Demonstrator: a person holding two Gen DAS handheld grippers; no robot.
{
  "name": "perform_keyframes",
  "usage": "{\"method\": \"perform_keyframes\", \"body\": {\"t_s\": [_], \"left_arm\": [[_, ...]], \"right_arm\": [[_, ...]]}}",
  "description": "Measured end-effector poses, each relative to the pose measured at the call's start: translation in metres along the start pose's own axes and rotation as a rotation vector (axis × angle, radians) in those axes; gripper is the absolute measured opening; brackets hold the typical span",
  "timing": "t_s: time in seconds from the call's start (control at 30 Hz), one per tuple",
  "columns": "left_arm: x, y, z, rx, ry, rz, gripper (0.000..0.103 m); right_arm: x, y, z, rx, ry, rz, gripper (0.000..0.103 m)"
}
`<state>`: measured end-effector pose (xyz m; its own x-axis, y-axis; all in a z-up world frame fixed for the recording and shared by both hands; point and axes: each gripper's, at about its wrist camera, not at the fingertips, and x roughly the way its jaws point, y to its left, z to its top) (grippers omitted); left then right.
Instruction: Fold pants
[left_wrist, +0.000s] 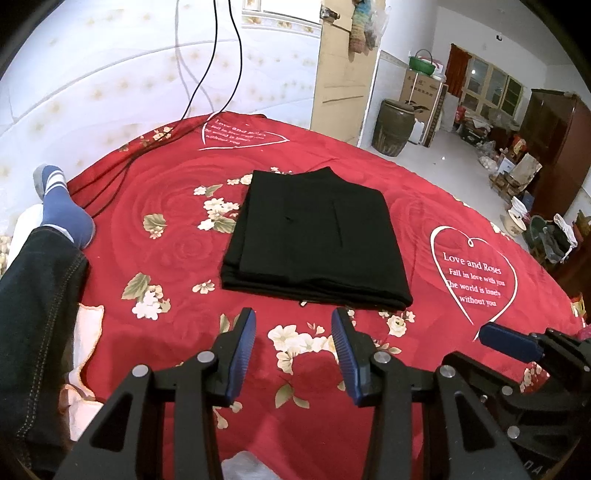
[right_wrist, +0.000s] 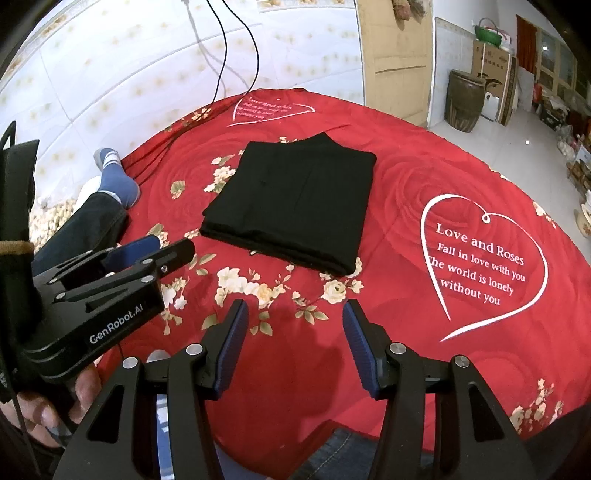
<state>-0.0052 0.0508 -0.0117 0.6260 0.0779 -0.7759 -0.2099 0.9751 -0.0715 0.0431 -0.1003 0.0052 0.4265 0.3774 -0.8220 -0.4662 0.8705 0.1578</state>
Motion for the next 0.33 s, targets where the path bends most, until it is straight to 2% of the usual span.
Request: {"method": "perform_keyframes", "body": {"t_s": [0.33], "left_arm": [[0.0014,-0.0019,0.0002,0.014,-0.010,0.014,0.045]], "right_arm": [[0.0031,-0.0003,-0.0009,0.003,0.000,0.005,0.053]]}}
